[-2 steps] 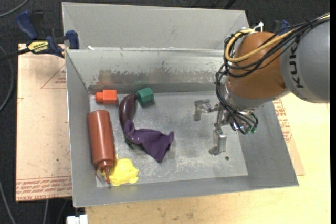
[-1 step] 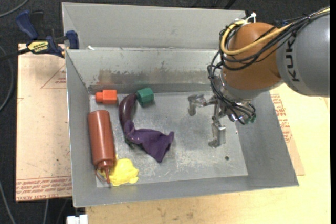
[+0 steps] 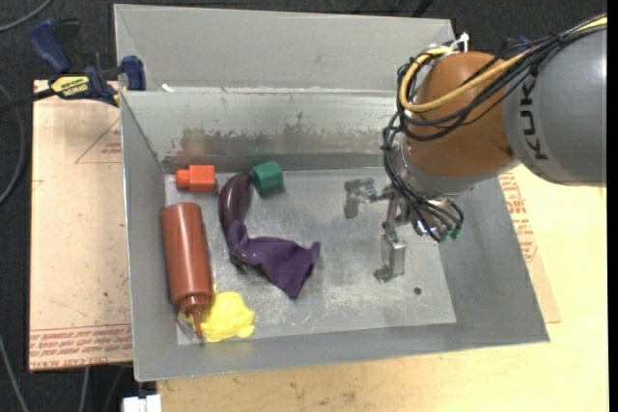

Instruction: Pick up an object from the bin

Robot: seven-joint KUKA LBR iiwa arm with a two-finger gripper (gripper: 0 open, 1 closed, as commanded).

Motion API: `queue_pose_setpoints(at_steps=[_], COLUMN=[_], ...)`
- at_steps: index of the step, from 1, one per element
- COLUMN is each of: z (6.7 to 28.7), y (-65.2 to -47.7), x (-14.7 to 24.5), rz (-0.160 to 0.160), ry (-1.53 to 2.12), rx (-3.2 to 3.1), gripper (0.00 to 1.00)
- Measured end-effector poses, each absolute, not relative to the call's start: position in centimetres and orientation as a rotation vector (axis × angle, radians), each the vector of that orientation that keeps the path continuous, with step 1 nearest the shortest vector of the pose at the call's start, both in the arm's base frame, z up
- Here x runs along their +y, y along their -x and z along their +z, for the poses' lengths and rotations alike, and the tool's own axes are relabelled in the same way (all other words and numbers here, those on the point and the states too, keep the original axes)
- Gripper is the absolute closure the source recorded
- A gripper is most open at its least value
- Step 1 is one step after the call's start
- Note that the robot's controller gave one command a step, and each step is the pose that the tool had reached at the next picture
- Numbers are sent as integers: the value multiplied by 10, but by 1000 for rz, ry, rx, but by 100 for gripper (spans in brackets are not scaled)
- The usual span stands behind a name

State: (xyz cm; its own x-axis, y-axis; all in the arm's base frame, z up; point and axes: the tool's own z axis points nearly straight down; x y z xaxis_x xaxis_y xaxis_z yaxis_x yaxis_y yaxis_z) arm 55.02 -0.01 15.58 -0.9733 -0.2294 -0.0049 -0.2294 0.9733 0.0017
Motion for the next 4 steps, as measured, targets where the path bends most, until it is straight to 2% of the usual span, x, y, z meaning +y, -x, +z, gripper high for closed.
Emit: queue_pose_setpoints(at_steps=[1,2,3,4], z=[158,140,115,72], y=[-568,-551,-542,-550], x=[36,72,85,100], rz=[1,4,6,7], ry=[478,482,422,165], rx=[3104,3096,3111,3128], gripper=[0,0,0,100])
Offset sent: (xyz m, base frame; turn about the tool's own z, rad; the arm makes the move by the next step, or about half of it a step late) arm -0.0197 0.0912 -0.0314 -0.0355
